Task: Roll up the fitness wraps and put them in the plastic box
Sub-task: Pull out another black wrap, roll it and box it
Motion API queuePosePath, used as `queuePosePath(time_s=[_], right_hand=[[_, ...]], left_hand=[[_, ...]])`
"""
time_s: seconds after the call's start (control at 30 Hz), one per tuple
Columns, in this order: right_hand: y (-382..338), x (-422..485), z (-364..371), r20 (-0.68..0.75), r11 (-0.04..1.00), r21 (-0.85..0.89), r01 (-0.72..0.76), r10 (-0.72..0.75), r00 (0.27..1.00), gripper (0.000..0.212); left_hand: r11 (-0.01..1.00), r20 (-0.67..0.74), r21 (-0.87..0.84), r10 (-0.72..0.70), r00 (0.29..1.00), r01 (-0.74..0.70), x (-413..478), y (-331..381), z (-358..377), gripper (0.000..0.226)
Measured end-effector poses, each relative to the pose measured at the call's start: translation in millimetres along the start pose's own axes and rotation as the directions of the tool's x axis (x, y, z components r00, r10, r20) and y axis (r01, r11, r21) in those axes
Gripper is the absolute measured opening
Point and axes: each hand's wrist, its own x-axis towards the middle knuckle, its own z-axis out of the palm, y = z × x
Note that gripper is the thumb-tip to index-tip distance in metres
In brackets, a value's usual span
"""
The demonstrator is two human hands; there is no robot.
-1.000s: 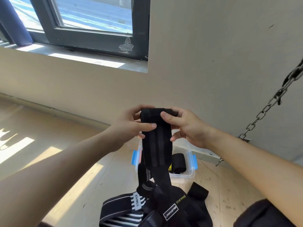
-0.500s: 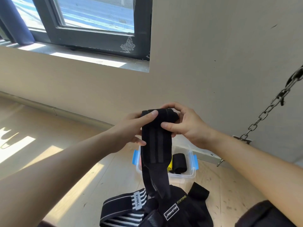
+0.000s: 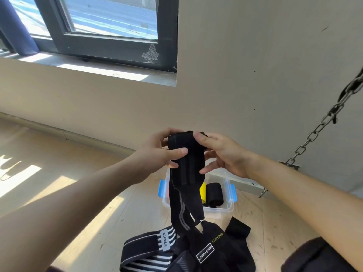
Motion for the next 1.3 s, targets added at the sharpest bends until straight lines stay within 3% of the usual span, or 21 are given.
queuePosePath(time_s=[0.13, 0.27, 0.37, 0.6, 0.8, 1.1, 1.3], right_hand=[[-0.5, -0.3, -2.8, 0.003, 0.997, 0.035, 0.072, -0.072, 0.997, 0.035], [-0.1, 0.2, -4.4, -0.007, 0.984, 0.104, 0.144, -0.144, 0.99, 0.042], [0.1, -0.6, -5.5, -0.029, 0.974, 0.128, 0.185, -0.183, 0.983, 0.035], [5.9, 1.7, -3.7, -0.006, 0.964, 0.05, 0.26, -0.26, 0.966, 0.048], [3.8, 1.4, -5.4, 0.0, 0.983, 0.031, 0.181, -0.181, 0.983, 0.062], [0.9, 1.1, -5.1, 0.073, 0.997, 0.075, 0.016, -0.021, 0.997, 0.05], [1.1, 3.2, -5.5, -0.012, 0.989, 0.091, 0.12, -0.119, 0.993, 0.048]], left_hand=[[0.999, 0.009, -0.039, 0.012, 1.0, -0.011, 0.4, 2.8, -1.8, 0.047], [0.995, 0.125, -0.017, -0.094, 0.988, 0.097, 0.4, 3.6, -5.4, 0.057], [0.989, 0.194, 0.03, -0.15, 0.969, 0.148, -0.2, 2.5, -5.6, 0.054], [0.99, 0.054, 0.02, -0.143, 0.988, 0.142, 1.3, 4.0, -4.1, 0.056], [0.996, -0.033, 0.015, -0.087, 0.996, 0.087, 1.6, 1.3, -3.3, 0.052], [0.999, -0.078, 0.024, 0.024, 0.997, -0.022, 0.5, 3.5, 1.1, 0.052], [0.999, -0.062, 0.046, 0.028, 0.998, -0.025, -1.2, 4.7, 0.1, 0.059]])
